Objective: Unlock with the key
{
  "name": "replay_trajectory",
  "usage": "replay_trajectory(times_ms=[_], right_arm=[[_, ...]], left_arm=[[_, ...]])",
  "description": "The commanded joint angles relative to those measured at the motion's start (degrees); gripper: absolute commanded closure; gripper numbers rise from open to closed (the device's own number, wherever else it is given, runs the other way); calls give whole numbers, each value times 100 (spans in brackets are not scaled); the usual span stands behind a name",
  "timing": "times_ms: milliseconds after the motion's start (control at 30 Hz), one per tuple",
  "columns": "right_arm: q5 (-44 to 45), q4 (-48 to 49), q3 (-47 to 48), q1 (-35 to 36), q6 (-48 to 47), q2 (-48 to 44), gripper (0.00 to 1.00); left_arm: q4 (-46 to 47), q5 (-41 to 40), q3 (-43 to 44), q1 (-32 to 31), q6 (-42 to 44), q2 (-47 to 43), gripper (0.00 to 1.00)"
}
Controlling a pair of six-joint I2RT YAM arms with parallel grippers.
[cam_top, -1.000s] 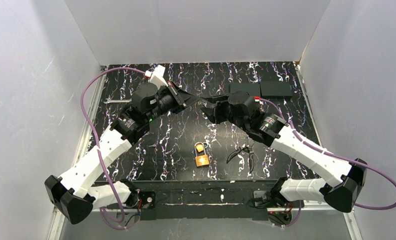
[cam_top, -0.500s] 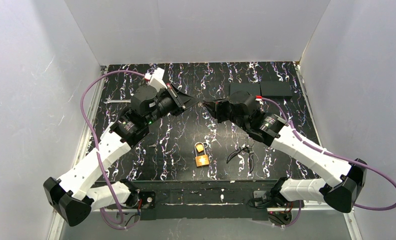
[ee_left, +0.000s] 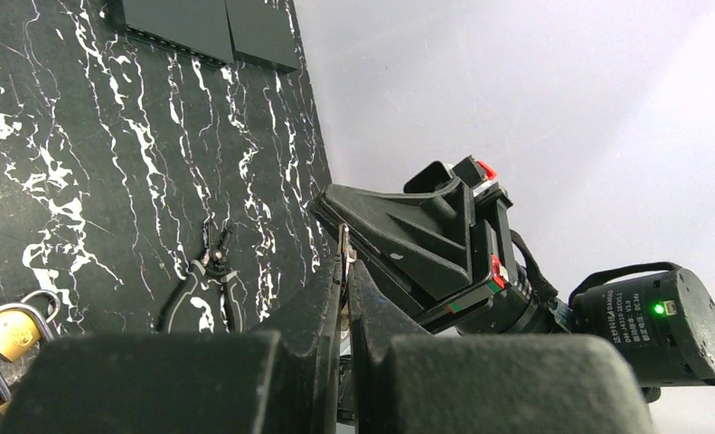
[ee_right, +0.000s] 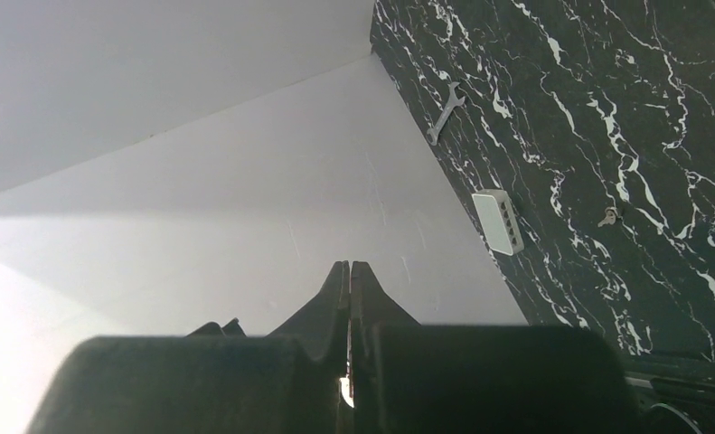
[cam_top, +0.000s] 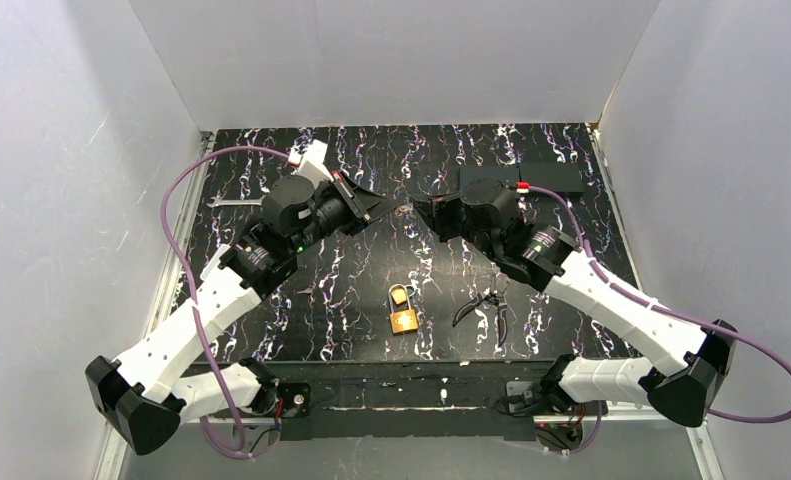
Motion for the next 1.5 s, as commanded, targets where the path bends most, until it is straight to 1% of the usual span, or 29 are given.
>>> replay_trajectory(times_ms=[0,100,167,233,300,333,367,467,533,700,833,933,967,1033,1100,1167,1200,1233,1267,1300,1367,1467], right_arm=[[316,440,60,-27,-340,-286,99],[350,499,147,-49,-584,-306,99],[344,452,317,-78,-888,-276,99],[315,516,461,-118,-1169,-236,99],[278,811,511,-142,-1541,-231,99],[273,1056,485,-143,-1776,-250,99],[268,1262,448,-143,-1949,-281,99],[272,1605,413,-161,-2389,-352,99],[225,1781,402,-202,-2630,-388,99],[-274,2036,580,-410,-3411,-327,99],[-728,2243,866,-474,-4483,-224,99],[-1332,1196,1866,-512,-5574,196,99],[-1432,1002,2150,-507,-5885,302,99],[-1662,744,2548,-512,-6399,407,99],[-1829,366,2927,-513,-6926,548,99],[-1975,-275,3411,-513,-7462,733,99],[-2037,-411,3497,-513,-7646,740,99],[-2115,-366,3435,-511,-7751,674,99],[-2137,-163,3254,-512,-7776,541,99],[-2341,125,3013,-513,-7736,388,99],[-2544,682,2583,-511,-7495,149,99],[-2807,1074,2292,-513,-7108,62,99]], left_arm=[[36,-191,-79,-31,-33,-164,100],[-21,-262,-98,-40,-40,-195,99],[-44,-300,-108,-40,-34,-225,90],[-52,-278,-98,-36,-24,-231,75],[-54,-227,-89,-41,-15,-220,57],[-90,-224,-65,-41,-18,-216,44],[-169,-229,-32,-40,-15,-214,37],[-412,-215,113,-36,110,-239,23],[-591,-133,222,-38,282,-286,20],[-705,156,412,-36,948,-597,20],[-679,284,443,-31,1232,-926,19],[-918,283,617,-34,1431,-1074,19],[-1014,286,692,-29,1487,-1106,19],[-1062,390,794,-33,1594,-1161,19],[-1080,533,883,-28,1657,-1193,17],[-1052,712,987,-26,1696,-1159,17],[-1032,780,1033,-29,1683,-1144,16],[-985,832,1073,-28,1646,-1110,16],[-923,873,1103,-26,1574,-1085,15],[-851,900,1140,-21,1495,-1047,15],[-801,908,1235,-19,1327,-959,14],[-824,1022,1465,-18,1251,-789,15]])
